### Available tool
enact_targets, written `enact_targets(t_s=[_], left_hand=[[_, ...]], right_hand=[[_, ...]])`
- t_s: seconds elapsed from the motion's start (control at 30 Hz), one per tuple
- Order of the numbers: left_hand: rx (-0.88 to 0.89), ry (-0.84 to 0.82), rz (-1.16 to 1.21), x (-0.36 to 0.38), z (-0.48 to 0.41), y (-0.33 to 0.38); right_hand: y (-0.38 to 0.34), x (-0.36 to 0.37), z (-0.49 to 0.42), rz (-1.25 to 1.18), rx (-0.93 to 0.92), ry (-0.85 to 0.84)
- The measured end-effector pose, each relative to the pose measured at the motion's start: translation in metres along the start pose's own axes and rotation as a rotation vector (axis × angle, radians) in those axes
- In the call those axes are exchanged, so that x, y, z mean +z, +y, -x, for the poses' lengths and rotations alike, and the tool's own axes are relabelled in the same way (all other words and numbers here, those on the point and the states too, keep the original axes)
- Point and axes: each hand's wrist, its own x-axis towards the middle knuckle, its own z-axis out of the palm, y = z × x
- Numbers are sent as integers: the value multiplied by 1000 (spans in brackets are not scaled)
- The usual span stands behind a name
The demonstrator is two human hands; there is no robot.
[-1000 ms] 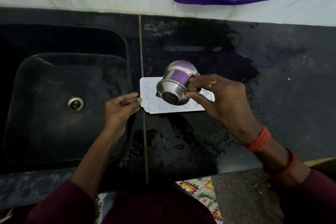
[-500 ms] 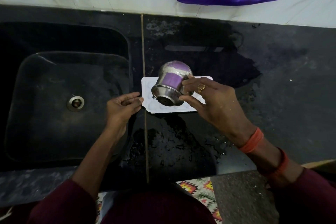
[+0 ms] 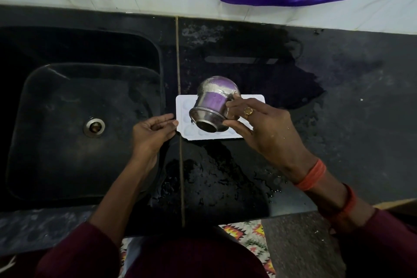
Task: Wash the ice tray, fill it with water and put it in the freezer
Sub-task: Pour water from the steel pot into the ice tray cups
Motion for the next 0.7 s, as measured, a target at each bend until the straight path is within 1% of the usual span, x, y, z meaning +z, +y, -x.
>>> enact_targets(t_s=[0.7], left_hand=[[6,8,22,-1,0,-3]], right_hand=[[3,4,5,-31,34,-13]])
